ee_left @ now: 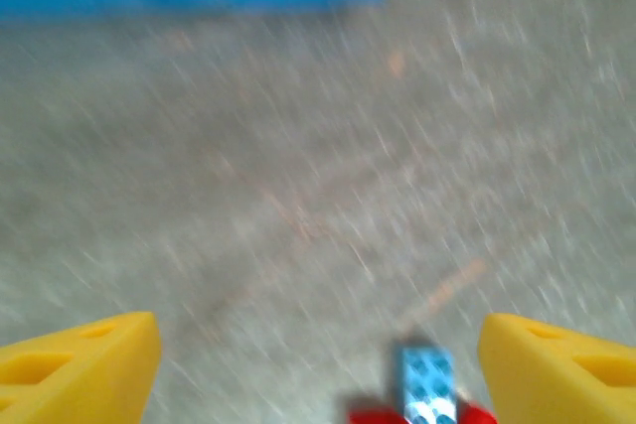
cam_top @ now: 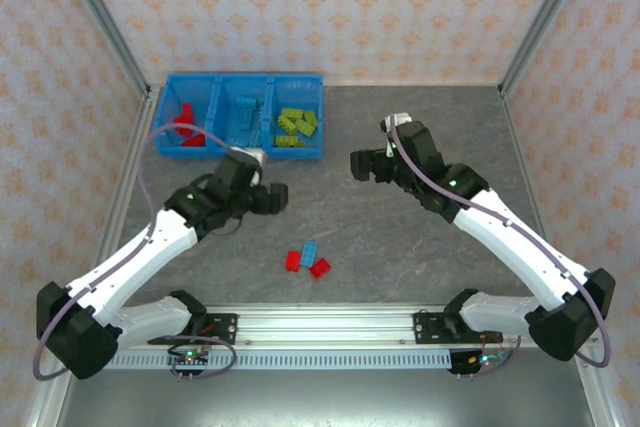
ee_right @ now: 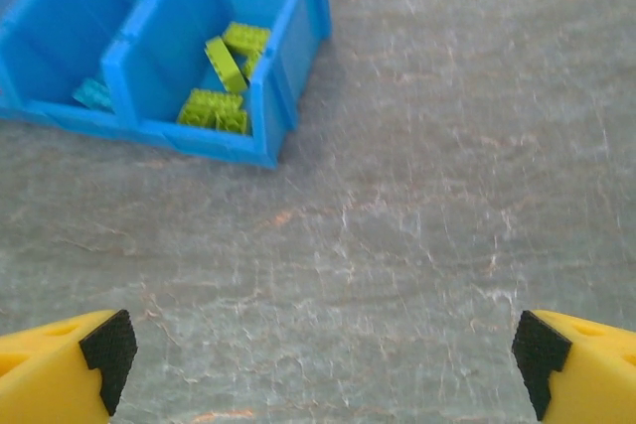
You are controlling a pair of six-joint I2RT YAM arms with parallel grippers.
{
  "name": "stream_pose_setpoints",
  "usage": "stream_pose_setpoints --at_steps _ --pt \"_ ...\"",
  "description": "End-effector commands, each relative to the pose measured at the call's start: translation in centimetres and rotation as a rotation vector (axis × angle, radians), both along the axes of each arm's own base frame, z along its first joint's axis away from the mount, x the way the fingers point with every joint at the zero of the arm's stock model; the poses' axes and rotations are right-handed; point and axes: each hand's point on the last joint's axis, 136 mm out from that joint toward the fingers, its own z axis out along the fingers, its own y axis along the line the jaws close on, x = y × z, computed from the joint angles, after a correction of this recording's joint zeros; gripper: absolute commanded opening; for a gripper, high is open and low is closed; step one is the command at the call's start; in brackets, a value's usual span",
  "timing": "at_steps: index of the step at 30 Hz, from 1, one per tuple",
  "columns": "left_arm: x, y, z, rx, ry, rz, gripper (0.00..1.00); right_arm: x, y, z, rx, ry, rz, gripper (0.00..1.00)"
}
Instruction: Sort the legos into containers by color
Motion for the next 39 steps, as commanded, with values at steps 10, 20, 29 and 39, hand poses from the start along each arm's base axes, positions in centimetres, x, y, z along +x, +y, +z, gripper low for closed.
stream_pose_setpoints --at_steps 10,20,29,39 --pt "-7.6 -4.5 -10.5 0.097 0.367 -0.112 0.69 1.4 1.0 -4.4 -0.098 0.196 -0.033 0.99" --pt "-7.7 -5.3 -12.6 0.114 0.413 -0.139 0.61 1.6 0.6 -6.0 -0.151 0.236 -0.059 0.99" --pt "-7.8 -4.0 -14.1 0.189 0.425 -0.129 0.45 1.5 0.5 -6.2 -0.148 0.249 -0.066 0.99" --pt "-7.6 -2.2 -14.0 0.255 0.385 -0.092 0.29 -1.4 3.4 -6.8 -0.018 0.376 0.087 1.00"
